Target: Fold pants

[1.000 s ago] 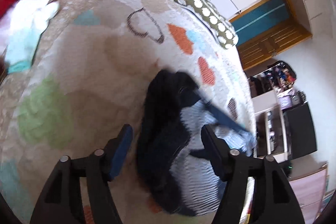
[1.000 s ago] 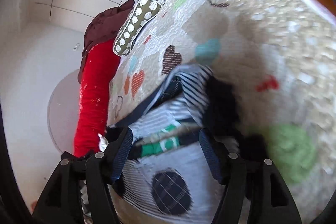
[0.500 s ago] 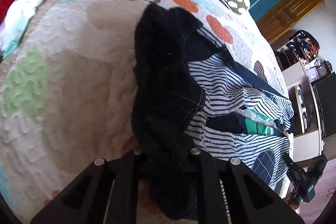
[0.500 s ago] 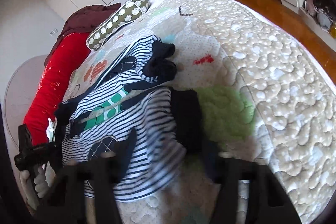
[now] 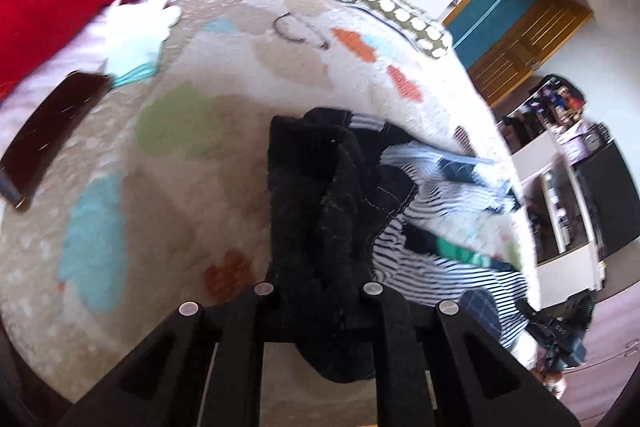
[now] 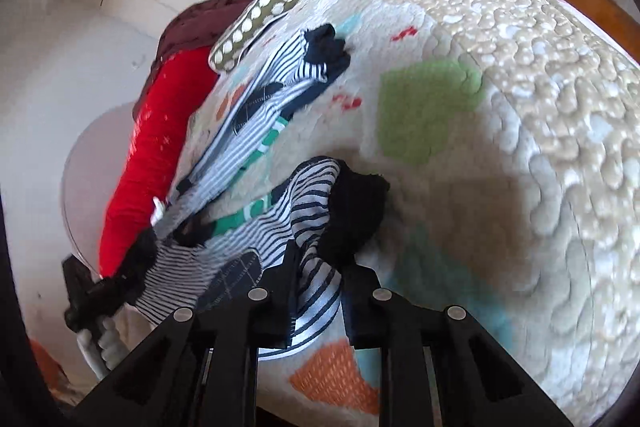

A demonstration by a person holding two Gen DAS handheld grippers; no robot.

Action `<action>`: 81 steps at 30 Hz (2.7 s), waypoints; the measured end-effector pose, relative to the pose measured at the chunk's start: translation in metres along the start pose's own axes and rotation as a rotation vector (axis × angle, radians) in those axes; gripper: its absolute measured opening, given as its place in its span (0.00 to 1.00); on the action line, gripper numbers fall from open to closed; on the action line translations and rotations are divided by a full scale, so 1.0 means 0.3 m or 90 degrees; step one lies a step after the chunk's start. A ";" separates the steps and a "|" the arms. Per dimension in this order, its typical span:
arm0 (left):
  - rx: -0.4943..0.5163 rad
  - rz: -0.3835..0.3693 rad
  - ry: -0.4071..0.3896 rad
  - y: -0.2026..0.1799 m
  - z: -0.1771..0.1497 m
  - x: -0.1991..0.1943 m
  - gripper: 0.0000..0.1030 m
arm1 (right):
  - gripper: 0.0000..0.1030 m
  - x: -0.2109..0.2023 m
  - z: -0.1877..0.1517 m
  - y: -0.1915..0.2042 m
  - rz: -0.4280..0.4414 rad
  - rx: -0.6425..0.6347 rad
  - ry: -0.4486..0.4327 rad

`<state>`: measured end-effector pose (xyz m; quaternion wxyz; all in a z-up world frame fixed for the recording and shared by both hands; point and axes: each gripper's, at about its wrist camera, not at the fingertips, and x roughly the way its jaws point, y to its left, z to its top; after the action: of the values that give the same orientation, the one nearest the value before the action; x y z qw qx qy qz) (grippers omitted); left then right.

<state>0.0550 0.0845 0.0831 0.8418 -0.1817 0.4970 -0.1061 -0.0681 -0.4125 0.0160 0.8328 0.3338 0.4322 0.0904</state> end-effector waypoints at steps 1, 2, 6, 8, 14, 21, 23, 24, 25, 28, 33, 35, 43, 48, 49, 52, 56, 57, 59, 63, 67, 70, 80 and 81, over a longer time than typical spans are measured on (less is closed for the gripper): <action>-0.007 0.010 0.013 0.018 -0.017 0.010 0.15 | 0.25 0.011 -0.019 0.008 -0.026 -0.015 0.010; -0.014 0.013 0.023 0.036 -0.033 0.018 0.15 | 0.25 0.013 -0.030 0.013 -0.041 -0.025 0.014; -0.038 0.018 0.024 0.113 -0.074 -0.010 0.18 | 0.44 -0.042 -0.009 0.035 -0.059 -0.053 -0.019; -0.046 0.040 -0.005 0.146 -0.081 -0.055 0.20 | 0.53 -0.075 0.031 0.068 -0.089 -0.090 -0.052; -0.066 0.027 -0.060 0.161 -0.081 -0.137 0.36 | 0.74 0.002 0.246 0.146 -0.106 -0.156 -0.072; -0.064 -0.024 -0.043 0.082 -0.079 -0.082 0.36 | 0.72 0.272 0.487 0.014 -0.087 0.037 -0.064; -0.061 -0.027 -0.041 0.063 -0.074 -0.072 0.36 | 0.37 0.286 0.504 -0.013 -0.046 0.068 -0.078; -0.058 -0.027 -0.041 0.055 -0.073 -0.069 0.36 | 0.22 0.290 0.511 -0.027 -0.008 0.091 -0.058; -0.055 -0.027 -0.040 0.047 -0.070 -0.065 0.36 | 0.13 0.280 0.510 -0.034 0.019 0.106 -0.049; -0.046 -0.032 -0.039 0.025 -0.062 -0.055 0.36 | 0.12 0.197 0.490 -0.013 0.040 0.113 -0.057; -0.023 -0.036 -0.029 -0.017 -0.060 -0.038 0.36 | 0.13 0.073 0.419 0.001 0.001 0.091 -0.056; -0.004 -0.031 -0.026 -0.040 -0.059 -0.040 0.36 | 0.16 0.057 0.402 -0.025 -0.039 0.081 -0.038; 0.118 0.033 -0.042 -0.159 0.031 -0.011 0.50 | 0.63 -0.075 0.375 0.092 -0.137 -0.087 -0.088; 0.264 0.084 -0.053 -0.326 0.118 0.100 0.50 | 0.69 0.047 0.372 0.313 -0.139 -0.310 -0.026; 0.287 0.082 -0.052 -0.354 0.134 0.122 0.50 | 0.69 0.089 0.368 0.349 -0.147 -0.351 -0.008; 0.351 0.067 -0.033 -0.435 0.182 0.207 0.50 | 0.69 0.225 0.364 0.421 -0.192 -0.469 0.035; 0.436 0.083 0.002 -0.498 0.208 0.329 0.50 | 0.69 0.390 0.386 0.439 -0.269 -0.562 0.063; 0.449 0.081 0.018 -0.502 0.215 0.359 0.50 | 0.69 0.423 0.391 0.433 -0.278 -0.571 0.074; 0.465 0.075 0.039 -0.505 0.219 0.404 0.50 | 0.69 0.483 0.409 0.407 -0.296 -0.584 0.093; 0.482 0.110 0.056 -0.514 0.237 0.487 0.50 | 0.66 0.543 0.447 0.362 -0.311 -0.569 0.091; 0.474 0.147 0.086 -0.506 0.263 0.569 0.28 | 0.17 0.536 0.471 0.359 -0.268 -0.512 0.088; 0.447 0.118 0.094 -0.502 0.265 0.545 0.07 | 0.07 0.497 0.464 0.377 -0.245 -0.491 0.076; 0.431 0.074 -0.057 -0.525 0.116 0.116 0.07 | 0.05 0.179 0.294 0.492 -0.176 -0.469 -0.016; 0.425 0.063 -0.064 -0.515 0.081 0.076 0.07 | 0.05 0.140 0.250 0.496 -0.163 -0.465 -0.019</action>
<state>0.0875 -0.0596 0.1392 0.8823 0.1231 0.4012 -0.2133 0.0366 -0.3167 0.1129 0.9077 -0.0404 0.3972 0.1291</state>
